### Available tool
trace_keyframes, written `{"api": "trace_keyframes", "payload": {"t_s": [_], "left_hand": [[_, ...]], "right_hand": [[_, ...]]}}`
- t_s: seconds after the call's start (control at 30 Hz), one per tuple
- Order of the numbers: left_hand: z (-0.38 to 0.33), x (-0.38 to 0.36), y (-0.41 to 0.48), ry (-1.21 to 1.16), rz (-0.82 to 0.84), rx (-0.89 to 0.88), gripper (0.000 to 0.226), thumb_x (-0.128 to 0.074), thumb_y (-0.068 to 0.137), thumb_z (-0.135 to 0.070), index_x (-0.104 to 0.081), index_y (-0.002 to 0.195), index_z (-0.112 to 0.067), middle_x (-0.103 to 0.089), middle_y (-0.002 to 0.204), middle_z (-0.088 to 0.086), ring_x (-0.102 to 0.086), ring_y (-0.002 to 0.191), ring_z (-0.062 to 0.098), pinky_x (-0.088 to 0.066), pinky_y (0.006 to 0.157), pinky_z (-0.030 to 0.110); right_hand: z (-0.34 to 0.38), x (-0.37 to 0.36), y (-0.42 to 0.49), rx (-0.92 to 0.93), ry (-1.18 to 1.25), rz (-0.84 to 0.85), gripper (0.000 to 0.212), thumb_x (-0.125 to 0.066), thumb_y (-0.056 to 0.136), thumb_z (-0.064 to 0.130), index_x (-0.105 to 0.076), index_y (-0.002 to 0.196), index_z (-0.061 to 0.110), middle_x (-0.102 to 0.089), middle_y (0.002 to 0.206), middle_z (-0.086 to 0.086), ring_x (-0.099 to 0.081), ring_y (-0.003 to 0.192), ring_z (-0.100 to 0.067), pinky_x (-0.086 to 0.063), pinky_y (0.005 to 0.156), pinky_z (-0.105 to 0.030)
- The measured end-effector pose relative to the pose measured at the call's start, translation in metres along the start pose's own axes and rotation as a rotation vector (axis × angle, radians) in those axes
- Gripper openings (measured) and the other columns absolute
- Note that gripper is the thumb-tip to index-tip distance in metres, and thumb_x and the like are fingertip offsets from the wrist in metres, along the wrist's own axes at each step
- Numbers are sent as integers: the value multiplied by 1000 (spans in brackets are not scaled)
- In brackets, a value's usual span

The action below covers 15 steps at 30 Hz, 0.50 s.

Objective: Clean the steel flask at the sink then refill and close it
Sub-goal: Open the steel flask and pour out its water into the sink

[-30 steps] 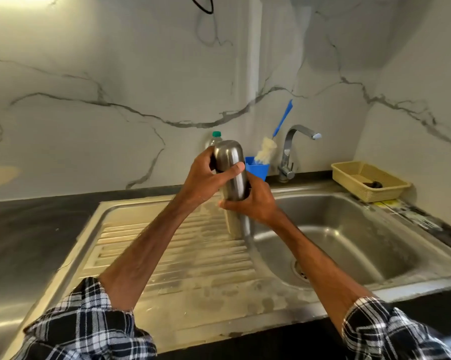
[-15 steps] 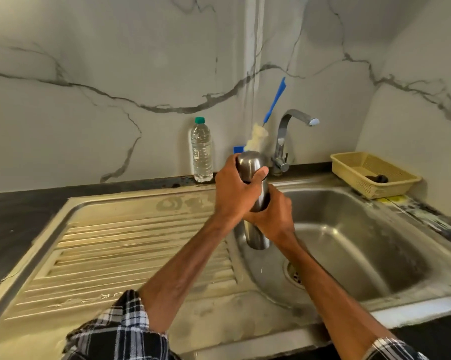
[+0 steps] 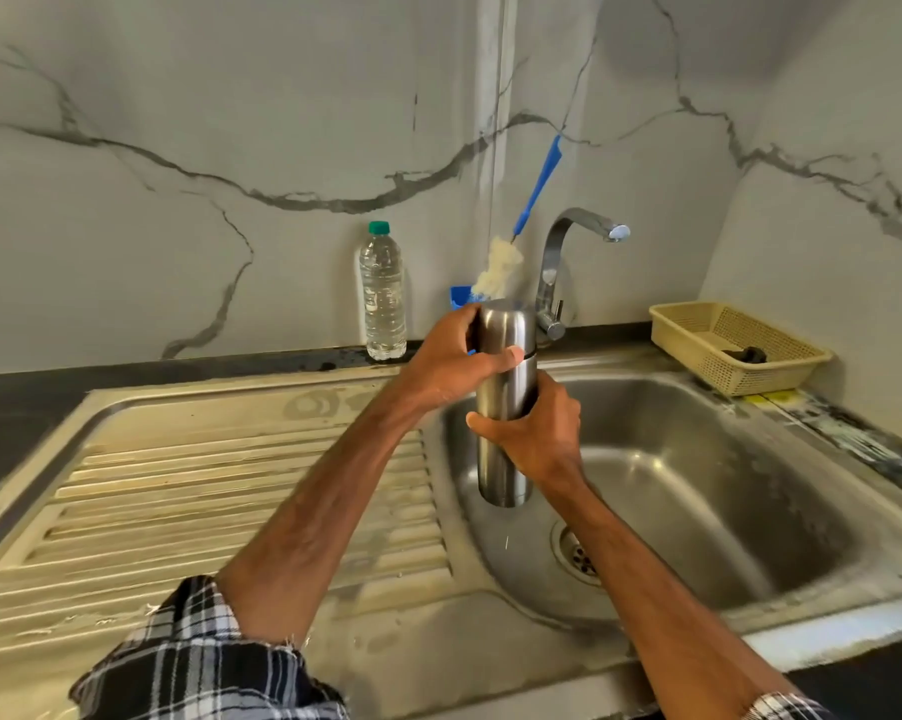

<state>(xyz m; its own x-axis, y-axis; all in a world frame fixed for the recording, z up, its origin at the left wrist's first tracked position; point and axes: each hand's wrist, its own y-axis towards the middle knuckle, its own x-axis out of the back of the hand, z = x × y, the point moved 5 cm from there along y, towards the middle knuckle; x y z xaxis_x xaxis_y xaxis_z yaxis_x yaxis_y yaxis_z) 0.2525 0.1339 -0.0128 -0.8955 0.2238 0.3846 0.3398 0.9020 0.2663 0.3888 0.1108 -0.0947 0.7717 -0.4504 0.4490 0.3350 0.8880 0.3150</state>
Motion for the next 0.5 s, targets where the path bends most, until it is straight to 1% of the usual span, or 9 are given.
{"api": "trace_keyframes", "payload": {"t_s": [0.03, 0.1, 0.17, 0.2, 0.27, 0.3, 0.37, 0.47, 0.5], "left_hand": [[2, 3, 1, 28, -48, -22, 44, -88, 79, -27, -64, 116, -24, -72, 108, -10, -69, 97, 1, -57, 95, 30], [6, 7, 2, 102, -229, -24, 60, -95, 59, -52, -66, 104, -25, -72, 95, -13, -70, 85, 0, -60, 79, 24], [12, 10, 2, 177, -372, 68, 83, -88, 41, -79, -64, 94, -20, -69, 84, -12, -67, 74, 3, -52, 60, 19], [15, 9, 2, 182, -396, 110, 92, -82, 36, -87, -63, 92, -17, -68, 82, -9, -67, 72, 5, -49, 57, 20], [18, 8, 4, 151, -406, 137, 100, -78, 34, -92, -65, 99, -17, -71, 88, -8, -69, 77, 6, -53, 59, 22], [17, 7, 3, 133, -390, 124, 97, -80, 38, -89, -65, 105, -21, -71, 93, -10, -69, 81, 4, -54, 61, 21], [16, 4, 1, 84, -303, 81, 79, -88, 56, -71, -61, 115, -26, -69, 99, -13, -67, 87, 0, -51, 67, 17], [12, -4, 1, 61, -23, 56, 58, -86, 78, -41, -54, 124, -26, -65, 109, -13, -63, 97, 0, -53, 82, 21], [12, -5, 1, 74, 58, 52, 53, -84, 83, -30, -53, 125, -25, -65, 111, -12, -63, 99, 0, -53, 85, 21]], "right_hand": [[-1, 1, 0, 1, -5, -7, 71, -95, 53, 42, -62, 113, 21, -70, 95, 9, -69, 83, -9, -61, 75, -28], [-1, 1, -1, 14, -10, -13, 70, -95, 54, 42, -61, 112, 22, -70, 95, 9, -68, 83, -9, -61, 76, -30], [0, -3, -1, 30, -26, 3, 71, -94, 53, 44, -61, 112, 22, -70, 97, 7, -68, 85, -12, -61, 77, -34], [2, -6, -1, 40, -37, 13, 71, -94, 53, 45, -61, 111, 22, -70, 97, 6, -68, 85, -13, -61, 77, -35], [5, -12, -3, 55, -57, 28, 69, -92, 51, 49, -62, 107, 22, -70, 94, 6, -68, 83, -14, -61, 76, -37], [6, -14, -4, 59, -61, 38, 67, -91, 51, 50, -62, 105, 22, -70, 92, 6, -68, 82, -14, -61, 75, -36], [4, -16, -6, 54, -58, 58, 64, -92, 53, 48, -61, 102, 22, -69, 90, 9, -68, 81, -12, -61, 73, -32], [1, -11, -7, 30, -40, 35, 62, -95, 56, 41, -61, 105, 23, -67, 89, 14, -67, 79, -5, -55, 66, -16], [1, -9, -6, 25, -33, 18, 64, -95, 55, 41, -62, 107, 22, -68, 89, 14, -67, 79, -3, -54, 65, -14]]}}
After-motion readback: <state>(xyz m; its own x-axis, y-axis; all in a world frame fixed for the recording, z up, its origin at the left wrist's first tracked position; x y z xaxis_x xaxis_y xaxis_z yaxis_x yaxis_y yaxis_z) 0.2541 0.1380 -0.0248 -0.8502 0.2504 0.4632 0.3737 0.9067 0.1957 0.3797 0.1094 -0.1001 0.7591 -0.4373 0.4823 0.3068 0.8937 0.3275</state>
